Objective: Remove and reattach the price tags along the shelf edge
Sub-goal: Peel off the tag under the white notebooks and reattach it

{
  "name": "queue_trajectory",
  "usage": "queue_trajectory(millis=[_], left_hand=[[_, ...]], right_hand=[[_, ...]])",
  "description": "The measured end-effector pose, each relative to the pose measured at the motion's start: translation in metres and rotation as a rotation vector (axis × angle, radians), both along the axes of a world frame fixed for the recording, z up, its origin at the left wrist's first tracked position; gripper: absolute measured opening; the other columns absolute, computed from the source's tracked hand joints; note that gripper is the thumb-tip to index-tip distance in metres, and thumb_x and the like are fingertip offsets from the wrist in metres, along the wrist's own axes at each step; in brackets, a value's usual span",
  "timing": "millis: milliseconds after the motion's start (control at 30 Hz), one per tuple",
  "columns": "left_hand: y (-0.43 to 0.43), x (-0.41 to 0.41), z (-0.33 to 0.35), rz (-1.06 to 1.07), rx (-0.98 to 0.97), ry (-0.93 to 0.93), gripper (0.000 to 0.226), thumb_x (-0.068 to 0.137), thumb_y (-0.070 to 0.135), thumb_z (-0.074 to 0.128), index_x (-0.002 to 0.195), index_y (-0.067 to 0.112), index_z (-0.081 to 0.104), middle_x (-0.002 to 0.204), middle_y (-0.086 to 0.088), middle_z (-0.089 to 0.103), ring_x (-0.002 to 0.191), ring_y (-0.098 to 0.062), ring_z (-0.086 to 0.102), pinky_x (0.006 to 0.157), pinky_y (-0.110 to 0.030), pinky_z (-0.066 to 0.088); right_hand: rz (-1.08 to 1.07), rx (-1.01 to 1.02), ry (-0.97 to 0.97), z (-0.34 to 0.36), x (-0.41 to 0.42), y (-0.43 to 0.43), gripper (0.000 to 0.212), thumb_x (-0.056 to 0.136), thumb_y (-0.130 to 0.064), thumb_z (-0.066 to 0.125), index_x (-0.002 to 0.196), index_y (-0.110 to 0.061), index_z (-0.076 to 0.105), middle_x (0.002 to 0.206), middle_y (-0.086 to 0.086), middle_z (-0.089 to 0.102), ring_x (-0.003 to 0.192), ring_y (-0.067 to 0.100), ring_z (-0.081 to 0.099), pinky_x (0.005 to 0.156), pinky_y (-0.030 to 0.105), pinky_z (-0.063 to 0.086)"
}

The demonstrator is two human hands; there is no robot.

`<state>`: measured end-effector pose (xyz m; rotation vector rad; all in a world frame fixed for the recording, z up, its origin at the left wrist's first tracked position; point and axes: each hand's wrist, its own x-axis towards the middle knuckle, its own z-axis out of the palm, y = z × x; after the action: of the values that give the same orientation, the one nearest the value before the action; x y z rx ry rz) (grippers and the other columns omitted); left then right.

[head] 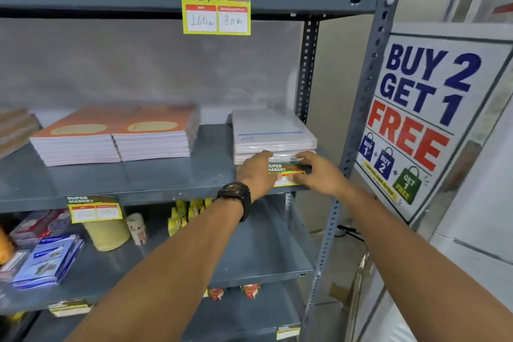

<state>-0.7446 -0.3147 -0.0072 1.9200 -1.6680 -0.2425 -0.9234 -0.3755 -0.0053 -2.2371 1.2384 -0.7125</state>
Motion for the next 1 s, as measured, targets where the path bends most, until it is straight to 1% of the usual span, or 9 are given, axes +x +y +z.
queue_trajectory(millis=[67,133,233,300,333,433,567,700,1000], left_hand=[[-0.003,-0.004,0.002,-0.004,-0.017,0.197,0.050,0.081,0.021,0.073,0.126,0.019,0.053,0.124,-0.009,0.060,0.108,-0.028,0.058,0.085,-0.033,0.049],[-0.001,-0.007,0.004,-0.029,-0.046,0.292,0.032,0.080,0.015,0.073,0.110,0.019,0.064,0.114,-0.006,0.064,0.102,-0.025,0.060,0.079,-0.029,0.049],[0.008,-0.010,0.003,-0.115,-0.119,0.221,0.015,0.082,0.014,0.070,0.097,0.018,0.070,0.104,-0.004,0.068,0.099,-0.021,0.059,0.082,-0.027,0.043],[0.019,-0.012,0.000,-0.130,-0.204,0.118,0.009,0.083,0.019,0.068,0.092,0.021,0.070,0.097,-0.001,0.070,0.092,-0.019,0.060,0.074,-0.026,0.040],[0.024,-0.012,-0.005,-0.131,-0.244,0.044,0.007,0.084,0.024,0.067,0.090,0.022,0.069,0.095,0.001,0.071,0.089,-0.018,0.060,0.071,-0.026,0.040],[0.035,-0.015,-0.023,-0.137,-0.277,-0.136,0.013,0.087,0.036,0.059,0.089,0.026,0.066,0.092,0.002,0.071,0.084,-0.021,0.061,0.069,-0.035,0.048],[0.038,-0.018,-0.041,-0.096,-0.250,-0.134,0.019,0.088,0.040,0.053,0.086,0.026,0.066,0.084,0.003,0.071,0.077,-0.022,0.062,0.063,-0.035,0.050],[0.036,-0.019,-0.044,-0.041,-0.223,-0.097,0.028,0.090,0.045,0.050,0.083,0.025,0.068,0.074,0.001,0.071,0.068,-0.022,0.061,0.056,-0.031,0.045],[0.027,-0.016,-0.043,0.025,-0.183,-0.151,0.024,0.089,0.042,0.056,0.092,0.020,0.065,0.084,-0.010,0.073,0.077,-0.034,0.063,0.059,-0.034,0.042]], right_hand=[[0.011,0.072,-0.066,0.005,0.002,0.000,0.066,0.070,-0.018,0.084,0.129,-0.013,0.055,0.118,0.008,0.063,0.105,0.022,0.061,0.092,0.035,0.049],[0.033,0.135,-0.148,0.012,0.001,0.001,0.054,0.067,-0.009,0.086,0.117,-0.009,0.065,0.108,0.011,0.068,0.095,0.021,0.063,0.089,0.037,0.050],[0.098,0.126,-0.167,0.017,-0.003,0.008,0.017,0.073,-0.008,0.081,0.089,-0.006,0.075,0.092,0.016,0.074,0.078,0.015,0.062,0.076,0.030,0.051],[0.124,0.082,-0.150,0.014,-0.005,0.015,0.006,0.078,-0.014,0.078,0.084,-0.012,0.076,0.085,0.008,0.075,0.073,0.013,0.064,0.069,0.023,0.050],[0.135,0.062,-0.143,0.010,-0.007,0.019,0.005,0.080,-0.018,0.077,0.084,-0.017,0.076,0.083,0.003,0.075,0.074,0.014,0.066,0.069,0.024,0.051],[0.131,0.023,-0.146,-0.008,-0.012,0.031,0.008,0.079,-0.026,0.079,0.086,-0.023,0.077,0.080,-0.004,0.076,0.077,0.013,0.069,0.073,0.030,0.053],[0.061,0.044,-0.221,-0.029,-0.013,0.035,0.019,0.077,-0.016,0.080,0.093,-0.023,0.073,0.089,-0.009,0.075,0.086,0.006,0.070,0.082,0.031,0.056],[0.033,0.004,-0.213,-0.035,-0.009,0.034,0.009,0.082,-0.014,0.075,0.083,-0.019,0.068,0.083,-0.005,0.074,0.081,0.008,0.069,0.077,0.037,0.057],[-0.150,-0.092,-0.186,-0.042,0.006,0.035,0.009,0.081,-0.022,0.075,0.084,-0.019,0.068,0.079,-0.003,0.073,0.074,0.014,0.066,0.069,0.032,0.054]])
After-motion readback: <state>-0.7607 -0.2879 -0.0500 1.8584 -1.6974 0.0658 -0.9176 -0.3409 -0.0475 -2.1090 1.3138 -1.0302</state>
